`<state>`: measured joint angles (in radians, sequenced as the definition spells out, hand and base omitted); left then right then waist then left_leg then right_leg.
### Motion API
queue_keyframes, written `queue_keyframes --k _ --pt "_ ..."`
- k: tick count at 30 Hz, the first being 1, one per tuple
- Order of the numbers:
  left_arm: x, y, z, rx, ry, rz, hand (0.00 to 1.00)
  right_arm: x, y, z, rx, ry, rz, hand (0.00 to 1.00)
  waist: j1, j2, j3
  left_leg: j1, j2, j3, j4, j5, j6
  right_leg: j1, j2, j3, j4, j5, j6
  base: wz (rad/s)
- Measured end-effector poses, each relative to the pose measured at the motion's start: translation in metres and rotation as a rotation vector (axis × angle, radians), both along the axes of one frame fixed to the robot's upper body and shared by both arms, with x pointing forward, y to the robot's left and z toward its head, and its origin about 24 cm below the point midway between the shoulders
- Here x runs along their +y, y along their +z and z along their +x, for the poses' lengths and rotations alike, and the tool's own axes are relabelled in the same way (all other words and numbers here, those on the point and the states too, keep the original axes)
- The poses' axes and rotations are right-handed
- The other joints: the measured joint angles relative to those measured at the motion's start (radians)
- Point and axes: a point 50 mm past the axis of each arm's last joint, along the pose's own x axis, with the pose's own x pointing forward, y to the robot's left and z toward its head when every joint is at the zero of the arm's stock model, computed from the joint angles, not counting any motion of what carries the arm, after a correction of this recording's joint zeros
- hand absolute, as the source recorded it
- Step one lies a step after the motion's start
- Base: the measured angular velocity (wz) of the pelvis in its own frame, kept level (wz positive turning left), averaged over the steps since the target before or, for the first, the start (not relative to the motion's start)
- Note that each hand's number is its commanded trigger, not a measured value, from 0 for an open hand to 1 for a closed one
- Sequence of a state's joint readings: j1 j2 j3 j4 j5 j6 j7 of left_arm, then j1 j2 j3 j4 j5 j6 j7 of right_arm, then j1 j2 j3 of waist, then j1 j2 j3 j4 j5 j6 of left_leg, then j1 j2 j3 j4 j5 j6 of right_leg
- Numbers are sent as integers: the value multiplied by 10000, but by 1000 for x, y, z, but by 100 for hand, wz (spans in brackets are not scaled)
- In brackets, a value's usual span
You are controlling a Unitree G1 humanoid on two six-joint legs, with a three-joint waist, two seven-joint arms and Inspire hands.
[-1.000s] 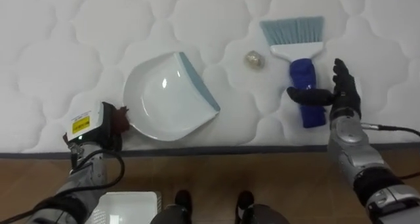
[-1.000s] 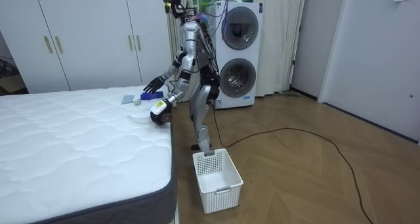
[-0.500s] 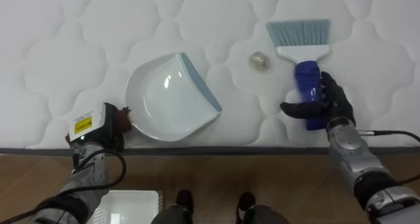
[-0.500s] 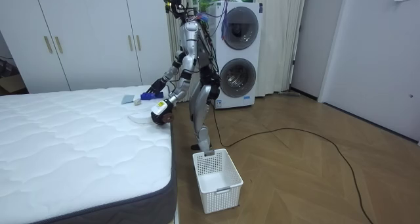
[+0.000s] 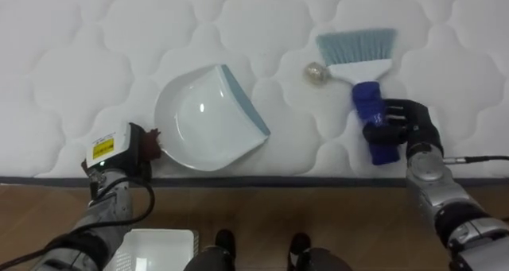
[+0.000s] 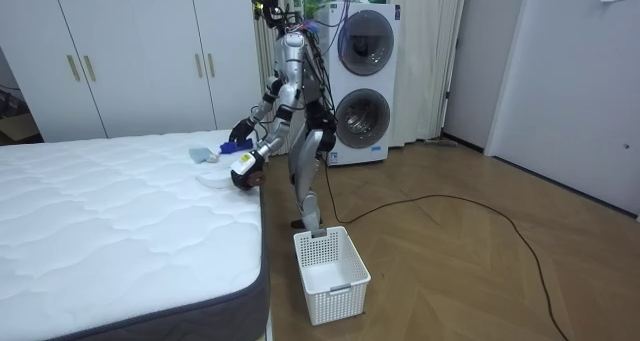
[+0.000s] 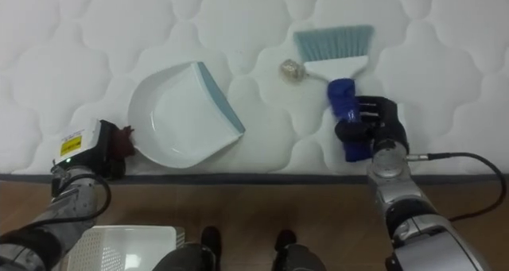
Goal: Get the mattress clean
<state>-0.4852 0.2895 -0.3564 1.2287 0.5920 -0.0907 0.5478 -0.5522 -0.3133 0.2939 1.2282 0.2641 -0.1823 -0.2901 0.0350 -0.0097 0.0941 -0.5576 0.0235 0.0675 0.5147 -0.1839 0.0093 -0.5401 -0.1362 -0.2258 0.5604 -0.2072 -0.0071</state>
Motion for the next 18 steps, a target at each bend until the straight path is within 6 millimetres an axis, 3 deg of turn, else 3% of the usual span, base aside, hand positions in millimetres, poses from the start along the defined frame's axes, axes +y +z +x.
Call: queue_keyframes --k 18 --pt "-2 0 1 155 53 -88 100 -1 -5 -5 325 198 -307 100 -17 12 -5 -91 -7 -119 26 2 1 35 -24 -179 -51 -6 -8 2"
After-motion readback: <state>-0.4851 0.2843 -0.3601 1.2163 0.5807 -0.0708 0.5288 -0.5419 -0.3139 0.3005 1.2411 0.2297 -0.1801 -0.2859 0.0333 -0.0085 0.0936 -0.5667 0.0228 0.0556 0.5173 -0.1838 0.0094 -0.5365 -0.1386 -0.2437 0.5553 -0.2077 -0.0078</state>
